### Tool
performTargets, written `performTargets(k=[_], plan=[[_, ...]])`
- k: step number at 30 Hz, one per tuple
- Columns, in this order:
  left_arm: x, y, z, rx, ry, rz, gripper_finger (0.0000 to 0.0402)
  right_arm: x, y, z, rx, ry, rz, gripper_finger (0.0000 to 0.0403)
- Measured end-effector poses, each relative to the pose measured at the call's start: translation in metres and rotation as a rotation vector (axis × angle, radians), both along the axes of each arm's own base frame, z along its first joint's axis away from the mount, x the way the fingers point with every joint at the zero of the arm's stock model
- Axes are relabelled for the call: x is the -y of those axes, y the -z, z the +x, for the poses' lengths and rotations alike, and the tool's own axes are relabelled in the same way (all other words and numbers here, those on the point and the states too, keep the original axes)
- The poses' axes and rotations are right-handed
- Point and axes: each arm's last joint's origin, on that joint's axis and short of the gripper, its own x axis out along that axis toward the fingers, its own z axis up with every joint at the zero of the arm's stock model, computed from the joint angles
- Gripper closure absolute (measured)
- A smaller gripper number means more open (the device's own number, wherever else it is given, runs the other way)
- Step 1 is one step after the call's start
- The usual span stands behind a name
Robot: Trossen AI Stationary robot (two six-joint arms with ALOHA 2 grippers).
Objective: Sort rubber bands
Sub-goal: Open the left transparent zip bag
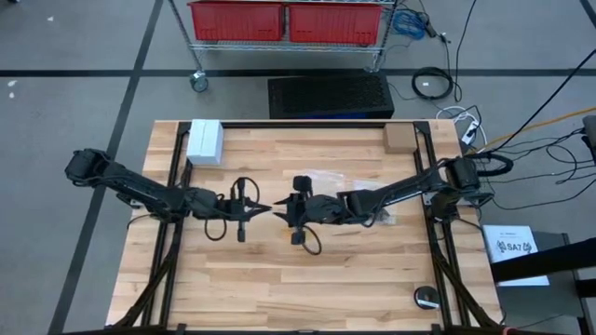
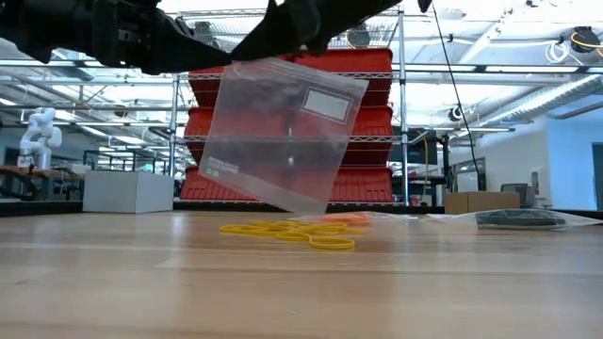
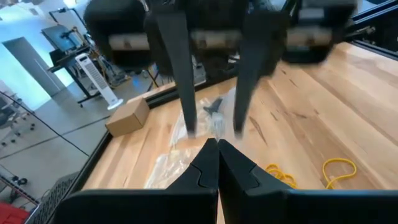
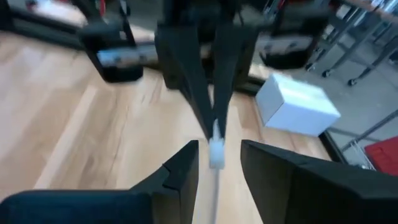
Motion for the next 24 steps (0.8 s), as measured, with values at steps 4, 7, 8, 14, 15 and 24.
performTargets(k=[4,7,8,14,15,24], plan=[[0.0,-0.001,0.002,0.0,0.0,0.0,0.0401,-0.002,0.003,0.01,-0.041,0.003,-0.009,0.0291],[0.001,-0.001,0.002,-0.001,0.0,0.0,0.0401,-0.002,0.001,0.013,-0.042,0.006,-0.009,0.0299],[0.0,-0.001,0.002,-0.003,0.0,0.001,0.0401,-0.002,0.001,0.013,-0.047,0.007,-0.01,0.0306],[0.0,0.0,0.002,-0.01,-0.001,0.003,0.0401,-0.002,0.003,0.012,-0.07,0.008,-0.016,0.0383],[0.0,0.0,0.002,-0.011,-0.003,0.003,0.0401,-0.002,0.003,0.011,-0.073,0.009,-0.018,0.039],[-0.001,-0.001,0.0,-0.021,-0.041,0.012,0.0401,0.001,0.0,-0.003,-0.185,0.071,-0.04,0.0387]])
